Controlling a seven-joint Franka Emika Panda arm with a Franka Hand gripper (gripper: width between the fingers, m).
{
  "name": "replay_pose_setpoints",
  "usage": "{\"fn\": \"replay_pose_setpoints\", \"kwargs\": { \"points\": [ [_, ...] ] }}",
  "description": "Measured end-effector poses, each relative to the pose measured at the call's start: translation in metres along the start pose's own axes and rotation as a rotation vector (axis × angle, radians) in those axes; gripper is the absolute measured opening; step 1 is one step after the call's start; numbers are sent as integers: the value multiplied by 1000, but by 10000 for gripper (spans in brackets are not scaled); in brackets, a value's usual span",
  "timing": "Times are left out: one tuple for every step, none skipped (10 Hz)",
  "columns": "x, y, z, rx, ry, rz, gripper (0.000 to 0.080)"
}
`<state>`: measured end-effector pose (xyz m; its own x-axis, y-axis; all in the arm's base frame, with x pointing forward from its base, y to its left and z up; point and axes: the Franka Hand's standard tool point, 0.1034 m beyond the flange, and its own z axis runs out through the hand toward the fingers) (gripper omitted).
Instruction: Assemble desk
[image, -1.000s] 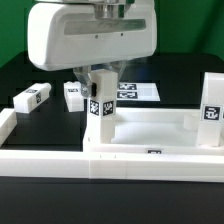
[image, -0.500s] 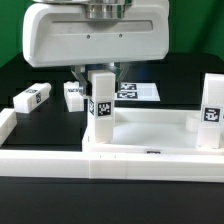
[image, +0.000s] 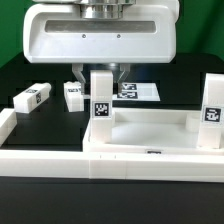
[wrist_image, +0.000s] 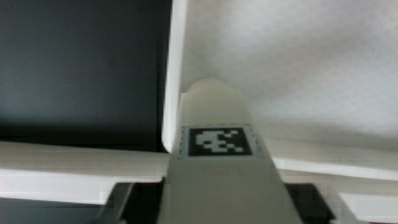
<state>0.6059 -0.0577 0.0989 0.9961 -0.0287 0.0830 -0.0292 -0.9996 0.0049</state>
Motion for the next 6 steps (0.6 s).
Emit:
{"fn": "replay_pose_setpoints", "kwargs": {
  "points": [
    [0,0,0,0,0,67,290],
    [0,0,0,1,0,137,290],
    [0,0,0,1,0,196,290],
    [-1,4,0,3,-1,287,290],
    [-3,7,1,6,-5,353,290],
    [-3,8,1,9,-7,395,293]
  ]
}}
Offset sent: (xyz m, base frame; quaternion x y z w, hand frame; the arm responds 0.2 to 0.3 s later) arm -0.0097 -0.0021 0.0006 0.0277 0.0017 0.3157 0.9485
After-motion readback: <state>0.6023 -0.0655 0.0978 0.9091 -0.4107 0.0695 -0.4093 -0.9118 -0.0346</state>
